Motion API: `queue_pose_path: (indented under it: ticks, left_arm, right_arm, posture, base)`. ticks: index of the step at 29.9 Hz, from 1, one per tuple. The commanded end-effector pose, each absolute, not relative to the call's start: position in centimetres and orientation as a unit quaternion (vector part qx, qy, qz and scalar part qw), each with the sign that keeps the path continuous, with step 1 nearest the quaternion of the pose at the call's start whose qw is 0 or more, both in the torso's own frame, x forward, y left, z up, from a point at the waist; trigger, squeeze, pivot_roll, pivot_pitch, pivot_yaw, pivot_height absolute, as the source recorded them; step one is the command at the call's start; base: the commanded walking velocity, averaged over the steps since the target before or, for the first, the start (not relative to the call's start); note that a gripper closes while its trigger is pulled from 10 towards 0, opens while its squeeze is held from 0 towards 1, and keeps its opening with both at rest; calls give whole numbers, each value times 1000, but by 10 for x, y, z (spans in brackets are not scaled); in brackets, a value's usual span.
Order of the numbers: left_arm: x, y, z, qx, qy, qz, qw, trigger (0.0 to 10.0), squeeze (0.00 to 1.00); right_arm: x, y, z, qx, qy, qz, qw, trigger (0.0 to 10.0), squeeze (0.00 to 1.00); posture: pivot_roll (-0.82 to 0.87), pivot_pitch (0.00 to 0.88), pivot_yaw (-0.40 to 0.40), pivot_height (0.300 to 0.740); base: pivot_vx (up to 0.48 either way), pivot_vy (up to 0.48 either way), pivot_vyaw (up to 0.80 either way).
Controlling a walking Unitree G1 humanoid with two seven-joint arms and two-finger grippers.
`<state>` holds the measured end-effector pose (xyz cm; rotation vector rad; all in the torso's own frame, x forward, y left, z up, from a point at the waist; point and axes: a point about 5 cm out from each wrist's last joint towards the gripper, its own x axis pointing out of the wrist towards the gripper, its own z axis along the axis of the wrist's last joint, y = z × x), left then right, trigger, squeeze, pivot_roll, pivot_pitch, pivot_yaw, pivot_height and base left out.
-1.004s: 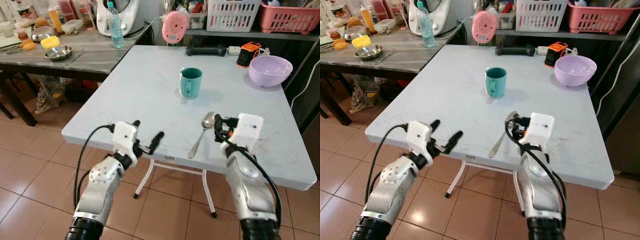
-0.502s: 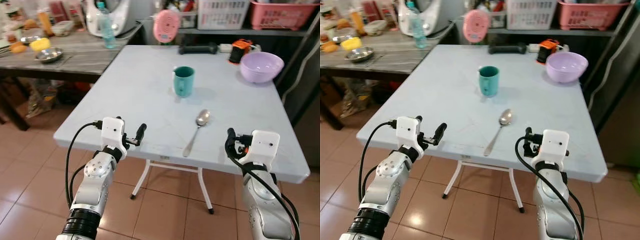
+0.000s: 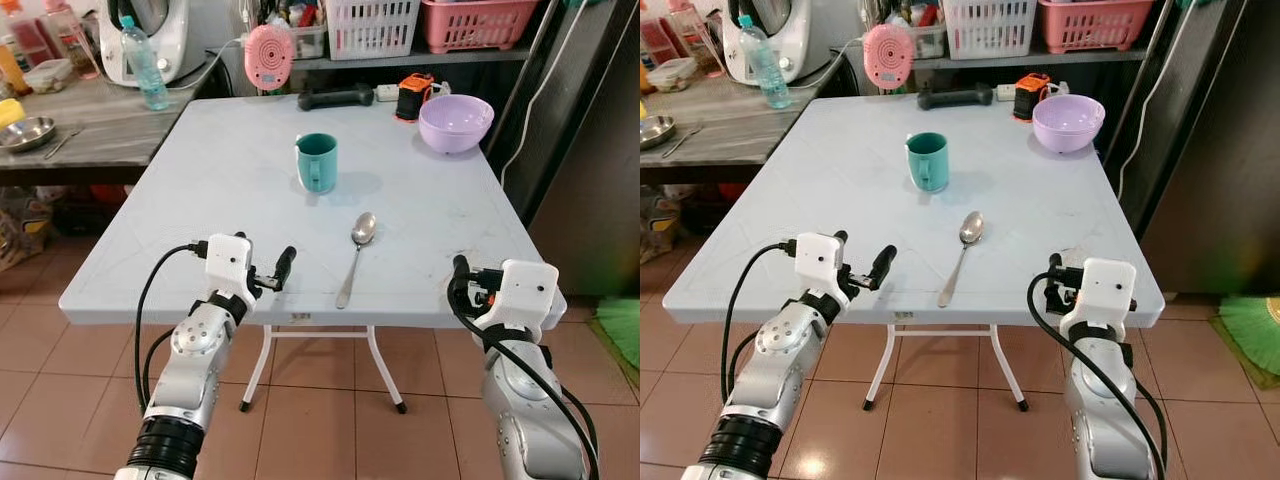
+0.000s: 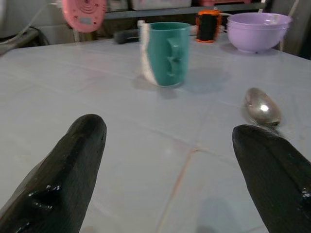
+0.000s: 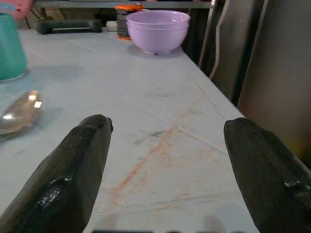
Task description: Setting the table
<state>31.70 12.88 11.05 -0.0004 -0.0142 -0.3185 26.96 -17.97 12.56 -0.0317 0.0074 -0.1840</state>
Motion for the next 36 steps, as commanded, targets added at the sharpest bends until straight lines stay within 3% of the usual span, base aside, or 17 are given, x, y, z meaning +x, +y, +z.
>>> queue_pose_path:
  ticks: [1, 36]
  left_arm:
    - [319, 133, 110, 6, -6, -151, 988, 10000, 0]
    - [320, 134, 112, 13, -6, -161, 987, 10000, 0]
  right_arm:
    - [270, -175, 130, -14, -3, -86, 996, 10000, 0]
    - [277, -173, 132, -14, -12, -96, 995, 10000, 0]
  posture:
    - [-151, 13, 84, 740]
    - [-138, 13, 99, 740]
  base:
    - [0, 0, 0]
    - [0, 327, 0]
